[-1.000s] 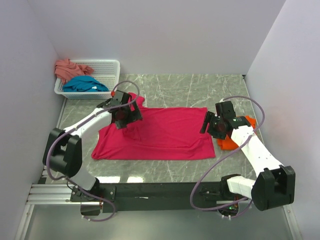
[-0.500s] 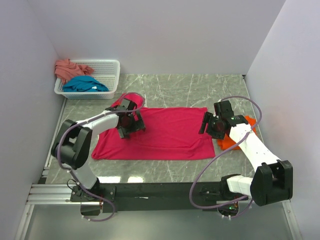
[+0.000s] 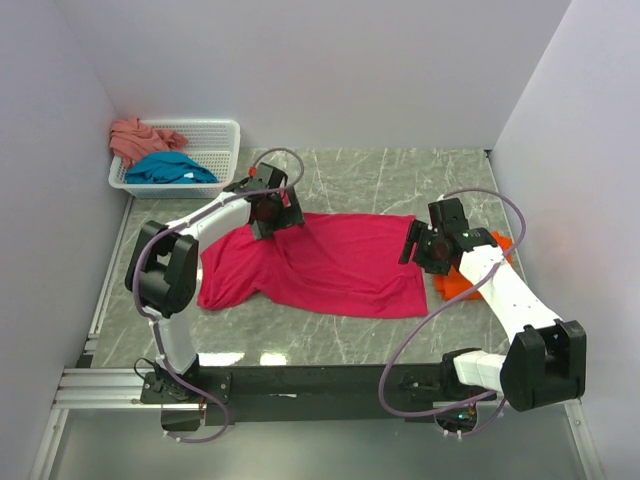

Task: Fold and stack the t-shirts
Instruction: Fold the tshirt

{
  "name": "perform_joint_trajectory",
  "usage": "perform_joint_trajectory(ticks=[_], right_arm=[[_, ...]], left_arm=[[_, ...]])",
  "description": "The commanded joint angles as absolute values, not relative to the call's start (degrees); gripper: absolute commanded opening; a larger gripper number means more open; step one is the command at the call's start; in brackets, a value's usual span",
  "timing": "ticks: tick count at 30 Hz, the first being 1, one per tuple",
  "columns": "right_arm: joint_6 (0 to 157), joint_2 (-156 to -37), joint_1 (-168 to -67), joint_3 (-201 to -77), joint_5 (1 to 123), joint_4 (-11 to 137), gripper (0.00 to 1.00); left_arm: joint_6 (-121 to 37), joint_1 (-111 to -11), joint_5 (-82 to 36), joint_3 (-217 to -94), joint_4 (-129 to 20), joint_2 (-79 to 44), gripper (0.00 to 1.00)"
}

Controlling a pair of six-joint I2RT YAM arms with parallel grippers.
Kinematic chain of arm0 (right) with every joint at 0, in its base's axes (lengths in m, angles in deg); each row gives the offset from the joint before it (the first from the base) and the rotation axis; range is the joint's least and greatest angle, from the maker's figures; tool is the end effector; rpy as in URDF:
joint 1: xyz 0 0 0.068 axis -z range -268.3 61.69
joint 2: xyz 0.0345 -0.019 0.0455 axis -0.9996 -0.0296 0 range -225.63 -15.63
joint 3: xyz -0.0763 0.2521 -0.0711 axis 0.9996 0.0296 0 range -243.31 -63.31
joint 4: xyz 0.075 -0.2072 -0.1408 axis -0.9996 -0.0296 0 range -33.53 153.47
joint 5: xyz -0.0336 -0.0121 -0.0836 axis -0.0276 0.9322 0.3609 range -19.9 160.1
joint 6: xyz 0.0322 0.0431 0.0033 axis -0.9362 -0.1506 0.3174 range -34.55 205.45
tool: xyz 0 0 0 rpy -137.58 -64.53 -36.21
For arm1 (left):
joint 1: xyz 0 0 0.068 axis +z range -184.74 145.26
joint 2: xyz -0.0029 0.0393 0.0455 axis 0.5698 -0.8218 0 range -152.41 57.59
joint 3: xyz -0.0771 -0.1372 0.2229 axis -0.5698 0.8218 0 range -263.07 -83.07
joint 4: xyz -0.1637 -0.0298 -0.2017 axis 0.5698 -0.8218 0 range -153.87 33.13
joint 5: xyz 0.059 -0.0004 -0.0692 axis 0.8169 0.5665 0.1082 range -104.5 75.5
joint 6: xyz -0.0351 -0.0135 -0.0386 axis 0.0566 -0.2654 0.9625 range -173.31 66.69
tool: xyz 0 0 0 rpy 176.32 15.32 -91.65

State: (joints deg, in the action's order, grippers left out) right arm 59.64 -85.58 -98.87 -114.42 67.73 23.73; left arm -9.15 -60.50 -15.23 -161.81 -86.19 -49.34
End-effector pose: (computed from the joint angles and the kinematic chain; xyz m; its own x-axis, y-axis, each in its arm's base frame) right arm 0.2336 0.0451 0.2457 -0.8443 0.2850 -0.4539 0.1811 0.9488 0.2587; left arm 0.3600 -0.1743 0.2108 -0.8520 -0.3624 -0.3778 -0.2131 0.8992 -0.3820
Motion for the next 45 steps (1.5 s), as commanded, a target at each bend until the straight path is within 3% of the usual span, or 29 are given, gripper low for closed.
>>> perform_joint_trajectory(ticks=[1,17,24,33,41,45], right_arm=[[59.34,-86.38,-98.68,-118.24,68.70,25.86,0.76],[60.31,-88.58,-98.76,-118.16,63.78,27.70,0.76],[58.64,-86.73,-101.92,-111.48,60.18,29.19,0.76],[55.74,-89.10,-104.74,-103.74,61.48,33.50,0.76],[53.36,-90.95,-104.48,-99.52,63.06,35.09,0.76],[54.15,-91.57,-104.30,-98.82,63.60,33.77,0.76]], left_arm=[[-12.26,-60.76,-8.37,-168.03,-91.05,-49.45,1.00],[-15.88,-60.76,-13.09,-161.65,-94.14,-44.63,0.99],[-8.32,-60.14,-8.70,-148.76,-96.24,-27.08,0.99],[-2.34,-47.93,-12.90,-125.62,-90.02,-14.13,0.99],[-1.46,-42.48,-10.20,-120.78,-88.51,-17.11,1.00],[2.57,-38.17,-5.11,-121.65,-95.27,-17.91,0.99]])
